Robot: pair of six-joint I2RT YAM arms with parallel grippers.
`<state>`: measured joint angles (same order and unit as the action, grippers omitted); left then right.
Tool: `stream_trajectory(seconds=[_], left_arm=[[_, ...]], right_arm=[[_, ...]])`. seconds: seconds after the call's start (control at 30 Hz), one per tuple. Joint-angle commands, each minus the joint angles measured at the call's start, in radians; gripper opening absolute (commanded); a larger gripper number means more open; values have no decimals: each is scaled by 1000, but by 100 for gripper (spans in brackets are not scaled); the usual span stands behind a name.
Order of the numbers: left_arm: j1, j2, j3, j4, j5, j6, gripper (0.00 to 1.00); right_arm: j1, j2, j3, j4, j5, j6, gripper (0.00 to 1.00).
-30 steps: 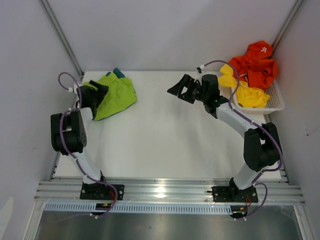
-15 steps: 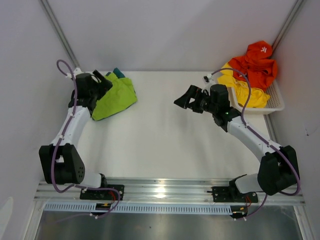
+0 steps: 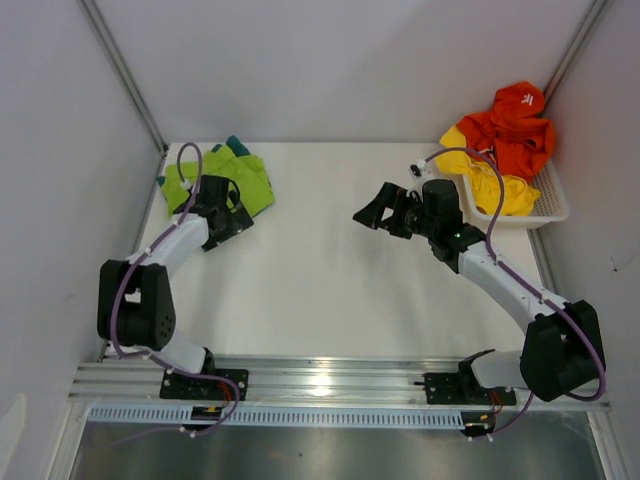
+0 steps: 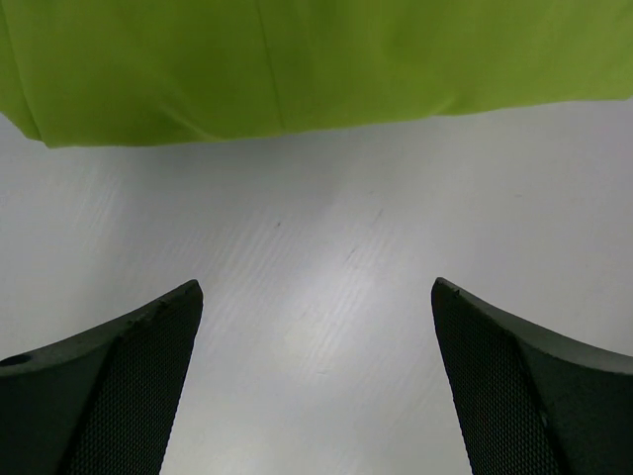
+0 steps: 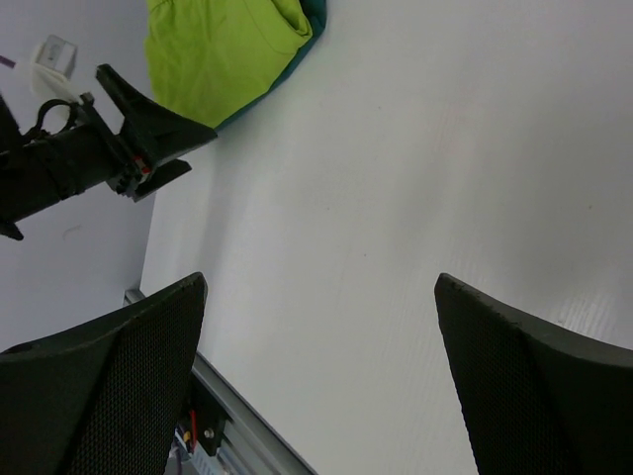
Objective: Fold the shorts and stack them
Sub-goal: Neatly place the folded shorts to the corner
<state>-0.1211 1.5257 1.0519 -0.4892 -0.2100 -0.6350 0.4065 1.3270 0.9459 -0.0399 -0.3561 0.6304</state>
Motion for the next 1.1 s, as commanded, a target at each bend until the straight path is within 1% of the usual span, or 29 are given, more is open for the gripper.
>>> stream_trajectory(seconds=[0.0, 0.17, 0.27, 0.37, 0.4, 0.47, 0.57, 0.63, 0.67, 0.8, 0.83, 0.87, 0.9, 0.93, 1.03, 1.07], left_arm=[[23, 94, 34, -49, -49, 52, 99], [60, 244, 95, -14, 11, 80, 99], [80, 286, 129, -6, 26, 92, 99], [118, 332, 154, 3, 66, 92, 99], [167, 358, 166, 15, 86, 92, 99], [198, 392, 186, 20, 129, 87, 99], [232, 462, 255, 9, 130, 95, 99], [245, 522, 339, -23, 112, 104, 99], [251, 539, 386, -34, 92, 109, 99], [270, 597, 488, -63, 46, 133, 99], [273, 608, 541, -69, 37, 136, 99], [278, 632, 559, -74, 37, 139, 98], [296, 660, 609, -75, 79, 136, 99], [296, 660, 609, -75, 80, 136, 99], [301, 721, 735, -165, 46, 130, 99], [304, 726, 752, -184, 38, 121, 99]], right_arm=[[2, -37, -7, 9, -1, -21, 99], [-3, -54, -10, -3, -12, -29, 99], [-5, -66, -19, -3, -14, -32, 100], [-6, -69, -27, -9, -26, -37, 99], [-8, -71, -29, -12, -33, -37, 100], [-11, -78, -38, -6, -37, -35, 100], [-12, -83, -33, 14, -52, -31, 99], [-15, -75, -22, 21, -66, -26, 100], [-15, -71, -16, 23, -70, -23, 99], [-15, -43, 24, 26, -101, -23, 99], [-17, -35, 25, 29, -106, -23, 99], [-17, -31, 27, 29, -109, -21, 99], [-18, -25, 30, 29, -115, -18, 100], [-18, -23, 31, 29, -115, -18, 100], [-21, -15, 34, 31, -113, -17, 99], [-21, -14, 36, 29, -115, -17, 99]])
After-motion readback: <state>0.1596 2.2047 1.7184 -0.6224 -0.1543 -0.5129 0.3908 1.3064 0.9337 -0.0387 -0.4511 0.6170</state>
